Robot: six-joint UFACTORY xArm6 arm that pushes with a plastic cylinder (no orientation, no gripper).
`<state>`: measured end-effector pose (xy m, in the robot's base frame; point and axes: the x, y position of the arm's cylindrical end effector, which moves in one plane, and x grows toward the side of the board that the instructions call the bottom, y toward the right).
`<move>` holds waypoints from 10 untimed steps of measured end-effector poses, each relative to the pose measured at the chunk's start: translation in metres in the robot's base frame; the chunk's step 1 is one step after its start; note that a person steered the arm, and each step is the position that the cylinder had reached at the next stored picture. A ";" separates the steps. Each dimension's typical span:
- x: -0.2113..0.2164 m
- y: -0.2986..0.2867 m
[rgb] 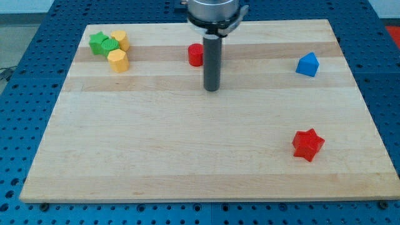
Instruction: Move the blue cube and red circle towards the top center
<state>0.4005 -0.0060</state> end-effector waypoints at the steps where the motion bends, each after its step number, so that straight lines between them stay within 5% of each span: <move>1: -0.033 -0.033; 2: -0.090 -0.046; 4: -0.090 -0.047; 6: 0.002 -0.042; 7: -0.048 -0.002; 10: -0.097 -0.011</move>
<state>0.3031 -0.0169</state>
